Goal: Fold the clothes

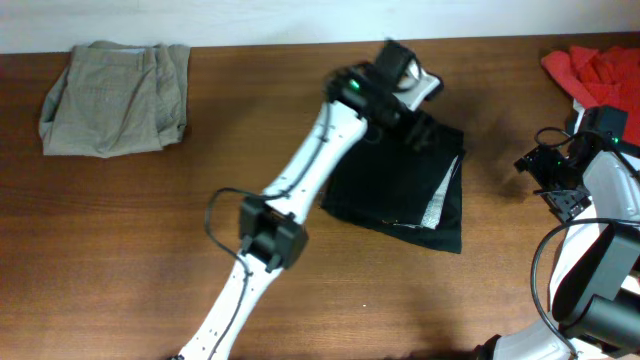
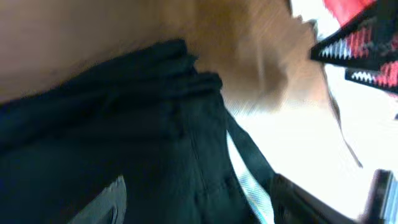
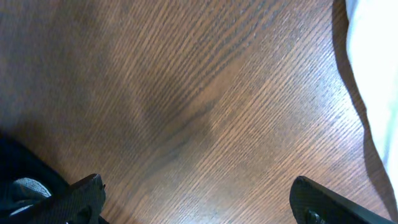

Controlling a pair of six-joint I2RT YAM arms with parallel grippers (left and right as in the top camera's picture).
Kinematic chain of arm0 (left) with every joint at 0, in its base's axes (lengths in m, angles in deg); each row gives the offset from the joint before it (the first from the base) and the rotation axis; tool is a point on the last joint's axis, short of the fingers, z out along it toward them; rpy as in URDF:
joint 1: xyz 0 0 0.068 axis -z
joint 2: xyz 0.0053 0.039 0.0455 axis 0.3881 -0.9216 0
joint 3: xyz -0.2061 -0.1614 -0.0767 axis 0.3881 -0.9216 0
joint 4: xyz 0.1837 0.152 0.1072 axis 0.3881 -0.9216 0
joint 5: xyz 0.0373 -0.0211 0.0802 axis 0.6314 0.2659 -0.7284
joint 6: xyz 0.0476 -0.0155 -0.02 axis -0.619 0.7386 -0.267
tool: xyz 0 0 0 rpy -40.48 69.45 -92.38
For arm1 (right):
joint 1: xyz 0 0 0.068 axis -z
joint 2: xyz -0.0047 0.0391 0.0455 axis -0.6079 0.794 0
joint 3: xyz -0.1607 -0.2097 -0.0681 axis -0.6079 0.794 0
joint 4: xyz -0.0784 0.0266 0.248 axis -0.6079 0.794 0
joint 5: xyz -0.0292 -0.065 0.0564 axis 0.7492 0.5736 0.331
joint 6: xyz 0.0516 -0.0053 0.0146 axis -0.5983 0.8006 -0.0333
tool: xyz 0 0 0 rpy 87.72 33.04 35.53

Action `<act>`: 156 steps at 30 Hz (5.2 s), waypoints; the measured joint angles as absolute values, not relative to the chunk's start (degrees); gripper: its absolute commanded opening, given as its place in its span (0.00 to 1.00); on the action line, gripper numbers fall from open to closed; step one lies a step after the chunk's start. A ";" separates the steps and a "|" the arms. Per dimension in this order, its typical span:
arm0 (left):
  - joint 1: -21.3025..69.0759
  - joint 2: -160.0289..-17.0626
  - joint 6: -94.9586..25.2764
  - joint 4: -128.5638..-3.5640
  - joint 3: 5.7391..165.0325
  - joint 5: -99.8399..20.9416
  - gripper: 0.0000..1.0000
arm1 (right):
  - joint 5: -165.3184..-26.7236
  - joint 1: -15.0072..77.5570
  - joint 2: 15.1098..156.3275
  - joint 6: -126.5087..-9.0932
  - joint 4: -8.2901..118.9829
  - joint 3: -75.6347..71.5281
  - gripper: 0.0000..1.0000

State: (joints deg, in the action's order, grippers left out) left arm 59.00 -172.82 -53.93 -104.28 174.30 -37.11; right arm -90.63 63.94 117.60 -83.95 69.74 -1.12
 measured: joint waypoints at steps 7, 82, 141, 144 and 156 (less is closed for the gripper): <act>55.90 -167.68 -56.73 -127.69 175.26 -38.29 0.38 | -90.61 63.94 117.60 -83.91 69.74 -1.12 0.99; 52.97 -163.00 -60.80 -90.88 128.58 -35.12 0.01 | -90.61 63.94 117.60 -83.93 69.72 -1.12 0.99; 10.39 -164.12 -81.87 -93.70 165.27 -75.47 0.01 | -90.61 63.94 117.60 -83.91 69.72 -1.12 0.99; 9.95 -164.12 -82.06 -91.67 165.27 -75.49 0.01 | -90.61 63.94 117.60 -83.91 69.72 -1.12 0.99; 10.13 -162.96 -82.26 -88.17 165.27 -75.47 0.01 | -90.61 63.94 117.60 -83.91 69.72 -1.12 0.99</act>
